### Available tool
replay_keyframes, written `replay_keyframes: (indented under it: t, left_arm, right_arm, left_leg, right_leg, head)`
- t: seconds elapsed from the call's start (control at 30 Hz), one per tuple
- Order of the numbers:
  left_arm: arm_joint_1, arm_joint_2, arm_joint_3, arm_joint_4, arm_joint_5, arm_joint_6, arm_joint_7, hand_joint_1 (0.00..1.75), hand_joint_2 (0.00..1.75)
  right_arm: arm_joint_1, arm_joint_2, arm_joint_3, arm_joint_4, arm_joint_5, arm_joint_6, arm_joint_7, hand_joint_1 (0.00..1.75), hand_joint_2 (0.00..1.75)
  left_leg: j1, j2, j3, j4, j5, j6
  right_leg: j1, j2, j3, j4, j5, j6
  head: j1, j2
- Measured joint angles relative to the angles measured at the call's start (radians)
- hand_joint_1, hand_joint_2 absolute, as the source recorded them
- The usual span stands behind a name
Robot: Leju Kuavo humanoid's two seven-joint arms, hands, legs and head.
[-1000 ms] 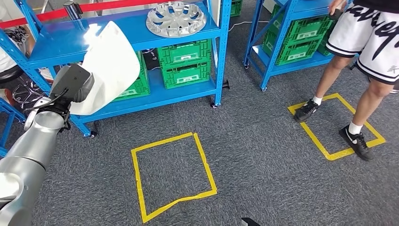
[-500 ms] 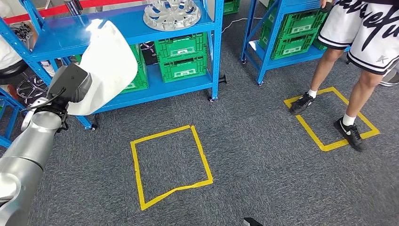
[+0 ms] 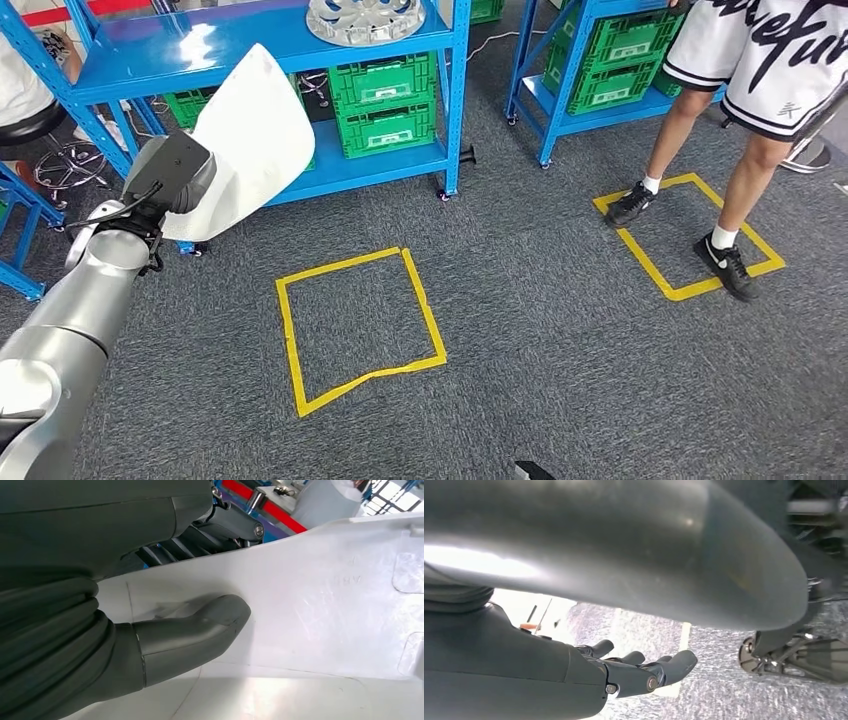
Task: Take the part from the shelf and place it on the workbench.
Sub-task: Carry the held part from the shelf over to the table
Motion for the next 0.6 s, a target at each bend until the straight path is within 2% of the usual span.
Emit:
replay_keyframes:
  t: [0.03,0.1,0.13,0.17,0.2,0.27,0.3,0.33,0.37,0.4,0.43,0.47,0.5,0.53,0.57,0.6]
  left_arm:
    - [-0.002,-0.001,-0.001,0.000,0.000,0.000,0.002,1.75,1.75]
    - [-0.003,-0.003,-0.004,0.002,0.000,0.000,0.005,1.75,1.75]
    - [-0.003,-0.004,-0.005,0.003,0.000,0.000,0.006,1.75,1.75]
    - [-0.003,-0.002,-0.006,0.004,0.000,0.000,0.006,1.75,1.75]
    - [-0.003,-0.001,-0.006,0.005,0.001,0.000,0.007,1.75,1.75]
    - [-0.003,0.005,-0.006,0.007,0.005,0.002,0.007,1.75,1.75]
    - [-0.002,0.008,-0.006,0.008,0.006,0.002,0.007,1.75,1.75]
    - [-0.001,0.010,-0.006,0.010,0.008,0.003,0.007,1.75,1.75]
    - [0.001,0.013,-0.006,0.011,0.010,0.004,0.007,1.75,1.75]
    - [0.003,0.015,-0.006,0.011,0.011,0.005,0.007,1.75,1.75]
    - [0.005,0.017,-0.006,0.011,0.012,0.006,0.006,1.75,1.75]
    - [0.006,0.018,-0.006,0.010,0.012,0.007,0.006,1.75,1.75]
    - [0.006,0.018,-0.006,0.007,0.012,0.008,0.006,1.75,1.75]
    - [0.005,0.018,-0.006,0.003,0.013,0.008,0.005,1.75,1.75]
    - [0.005,0.018,-0.006,-0.001,0.013,0.009,0.004,1.75,1.75]
    - [0.005,0.018,-0.006,-0.004,0.013,0.009,0.004,1.75,1.75]
  right_arm:
    - [0.000,0.000,-0.001,0.000,-0.001,0.000,-0.001,0.00,0.00]
    - [0.002,0.000,-0.002,0.000,-0.001,0.000,-0.001,0.00,0.00]
    - [0.002,0.000,-0.003,0.000,0.000,0.000,0.000,0.00,0.00]
    - [0.001,0.000,-0.004,0.000,0.001,0.000,0.000,0.00,0.00]
    - [0.000,0.000,-0.004,0.000,0.002,0.000,0.000,0.00,0.00]
    - [-0.001,0.000,-0.005,0.000,0.007,0.001,0.000,0.00,0.00]
    - [0.000,0.000,-0.005,0.000,0.009,0.001,0.000,0.00,0.00]
    - [0.000,0.000,-0.005,0.000,0.010,0.001,0.000,0.00,0.00]
    - [0.000,0.000,-0.005,0.000,0.010,0.001,0.000,0.00,0.00]
    - [0.001,0.000,-0.005,0.000,0.010,0.000,0.000,0.00,0.00]
    - [0.000,0.000,-0.005,0.000,0.011,0.000,0.000,0.00,0.00]
    - [0.000,0.000,-0.005,0.000,0.011,0.000,0.000,0.00,0.00]
    - [0.000,0.000,-0.005,0.000,0.011,0.000,0.000,0.00,0.00]
    - [-0.001,0.000,-0.005,0.000,0.010,0.000,0.001,0.00,0.00]
    - [-0.001,0.000,-0.006,0.000,0.010,0.000,0.000,0.00,0.00]
    - [-0.001,0.001,-0.006,0.000,0.009,-0.001,-0.001,0.00,0.00]
  left_leg:
    - [-0.001,0.000,-0.005,0.001,0.007,-0.005]
    - [-0.001,-0.001,-0.009,0.000,0.019,-0.015]
    - [0.000,-0.002,-0.012,0.001,0.015,-0.020]
    - [0.001,-0.003,-0.019,0.015,-0.005,-0.024]
    - [0.003,-0.003,-0.030,0.046,-0.041,-0.028]
    - [0.006,-0.004,-0.056,0.152,-0.132,-0.036]
    - [0.007,-0.004,-0.067,0.201,-0.164,-0.038]
    - [0.007,-0.004,-0.072,0.244,-0.183,-0.039]
    - [0.007,-0.004,-0.069,0.267,-0.183,-0.039]
    - [0.007,-0.004,-0.054,0.269,-0.170,-0.037]
    - [0.007,-0.004,-0.024,0.250,-0.148,-0.033]
    - [0.006,-0.005,0.023,0.198,-0.123,-0.027]
    - [0.004,-0.007,0.077,0.127,-0.114,-0.020]
    - [0.001,-0.008,0.126,0.056,-0.116,-0.014]
    - [-0.003,-0.010,0.157,0.004,-0.123,-0.010]
    - [-0.008,-0.011,0.171,-0.027,-0.129,-0.008]
  right_leg:
    - [0.002,0.001,0.004,-0.013,-0.006,-0.008]
    - [0.002,0.001,-0.004,-0.016,0.004,-0.023]
    - [0.001,-0.002,-0.009,-0.018,0.011,-0.030]
    - [-0.001,-0.003,-0.015,-0.020,0.019,-0.037]
    - [-0.001,-0.005,-0.022,-0.021,0.028,-0.042]
    - [0.000,-0.005,-0.043,-0.021,0.047,-0.049]
    - [0.000,-0.005,-0.052,-0.021,0.054,-0.050]
    - [0.001,-0.005,-0.061,-0.020,0.062,-0.050]
    - [0.002,-0.005,-0.071,-0.020,0.070,-0.050]
    - [0.003,-0.005,-0.082,-0.020,0.079,-0.049]
    - [0.004,-0.005,-0.096,-0.020,0.090,-0.048]
    - [0.006,-0.005,-0.107,-0.020,0.101,-0.047]
    - [0.008,-0.005,-0.117,-0.020,0.111,-0.044]
    - [0.009,-0.006,-0.124,-0.021,0.120,-0.041]
    - [0.008,-0.006,-0.128,-0.024,0.131,-0.036]
    - [0.005,-0.007,-0.131,-0.030,0.143,-0.030]
  head:
    - [-0.001,0.000]
    - [-0.002,0.000]
    - [-0.001,0.000]
    - [-0.002,0.000]
    - [-0.003,0.000]
    - [-0.005,0.000]
    - [-0.006,0.000]
    - [-0.005,0.000]
    - [-0.006,0.000]
    - [-0.006,0.000]
    - [-0.005,0.000]
    - [-0.005,0.000]
    - [-0.005,0.000]
    - [-0.004,0.000]
    - [-0.004,0.000]
    - [-0.004,0.000]
